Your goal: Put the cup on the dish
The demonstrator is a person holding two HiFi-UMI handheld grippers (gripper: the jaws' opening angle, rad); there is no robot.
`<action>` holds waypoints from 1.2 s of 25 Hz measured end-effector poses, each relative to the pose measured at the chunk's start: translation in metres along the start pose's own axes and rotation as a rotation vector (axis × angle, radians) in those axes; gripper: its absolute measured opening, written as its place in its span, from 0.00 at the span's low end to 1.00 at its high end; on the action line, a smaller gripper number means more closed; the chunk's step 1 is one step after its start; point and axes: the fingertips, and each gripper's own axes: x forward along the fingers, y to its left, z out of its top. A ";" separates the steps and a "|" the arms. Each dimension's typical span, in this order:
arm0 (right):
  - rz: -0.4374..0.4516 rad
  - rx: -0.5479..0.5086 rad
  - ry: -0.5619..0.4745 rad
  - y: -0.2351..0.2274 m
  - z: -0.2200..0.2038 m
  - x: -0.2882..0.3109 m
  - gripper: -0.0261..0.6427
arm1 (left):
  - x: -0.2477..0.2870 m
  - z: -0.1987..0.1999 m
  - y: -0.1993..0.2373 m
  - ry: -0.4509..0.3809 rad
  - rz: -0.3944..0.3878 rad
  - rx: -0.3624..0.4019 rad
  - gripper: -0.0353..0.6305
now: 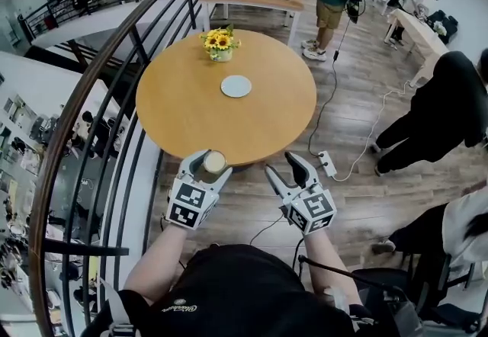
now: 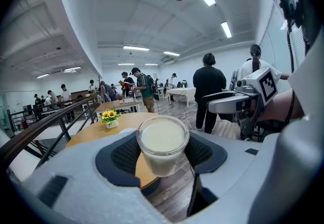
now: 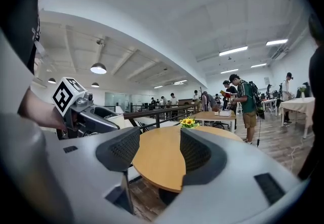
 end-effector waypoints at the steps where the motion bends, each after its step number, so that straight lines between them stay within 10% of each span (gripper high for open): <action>1: 0.003 -0.001 0.001 -0.003 0.000 -0.003 0.41 | 0.002 0.001 -0.003 0.001 0.003 0.000 0.45; 30: 0.074 -0.061 0.014 -0.048 -0.015 -0.005 0.41 | 0.048 0.010 -0.018 -0.017 0.061 -0.036 0.45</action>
